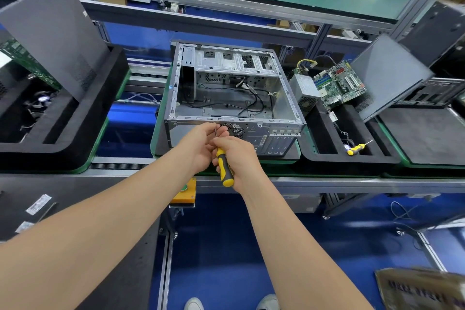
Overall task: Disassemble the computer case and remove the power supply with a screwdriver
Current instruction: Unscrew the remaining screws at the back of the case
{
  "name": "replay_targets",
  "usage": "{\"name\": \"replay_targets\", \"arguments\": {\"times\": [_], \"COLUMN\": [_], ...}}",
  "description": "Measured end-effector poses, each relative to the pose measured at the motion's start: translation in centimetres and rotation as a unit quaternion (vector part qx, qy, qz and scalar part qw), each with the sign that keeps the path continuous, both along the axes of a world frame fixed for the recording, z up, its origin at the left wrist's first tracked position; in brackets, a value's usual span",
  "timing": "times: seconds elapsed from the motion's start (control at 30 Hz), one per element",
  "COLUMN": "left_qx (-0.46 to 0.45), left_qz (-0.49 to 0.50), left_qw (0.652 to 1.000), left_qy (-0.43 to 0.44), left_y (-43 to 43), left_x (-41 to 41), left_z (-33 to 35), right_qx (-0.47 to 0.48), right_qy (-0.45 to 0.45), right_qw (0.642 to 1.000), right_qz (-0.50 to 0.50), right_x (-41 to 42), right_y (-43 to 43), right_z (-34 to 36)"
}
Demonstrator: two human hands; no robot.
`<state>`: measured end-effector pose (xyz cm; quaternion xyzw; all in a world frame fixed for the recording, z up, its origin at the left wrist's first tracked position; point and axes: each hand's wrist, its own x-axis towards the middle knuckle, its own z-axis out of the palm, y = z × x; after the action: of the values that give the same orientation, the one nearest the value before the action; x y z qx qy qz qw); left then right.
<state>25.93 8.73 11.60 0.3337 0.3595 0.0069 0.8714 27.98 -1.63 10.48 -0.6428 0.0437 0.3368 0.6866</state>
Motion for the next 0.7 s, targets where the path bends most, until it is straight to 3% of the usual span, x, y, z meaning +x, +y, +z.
{"name": "replay_targets", "arguments": {"times": [0.13, 0.23, 0.7], "left_qx": [0.038, 0.041, -0.025], "left_qz": [-0.010, -0.016, 0.016], "left_qw": [0.999, 0.999, 1.000], "left_qy": [0.021, 0.030, -0.002], "left_y": [-0.2, 0.0, 0.1], "left_x": [0.2, 0.3, -0.1], "left_z": [-0.4, -0.4, -0.8], "right_qx": [0.106, 0.146, -0.003], "right_qy": [0.143, 0.176, 0.048], "right_qw": [0.984, 0.973, 0.999], "right_qz": [0.018, 0.018, -0.023], "right_x": [-0.1, 0.3, 0.5], "right_y": [0.1, 0.3, 1.1], "right_z": [0.6, 1.0, 0.4]}}
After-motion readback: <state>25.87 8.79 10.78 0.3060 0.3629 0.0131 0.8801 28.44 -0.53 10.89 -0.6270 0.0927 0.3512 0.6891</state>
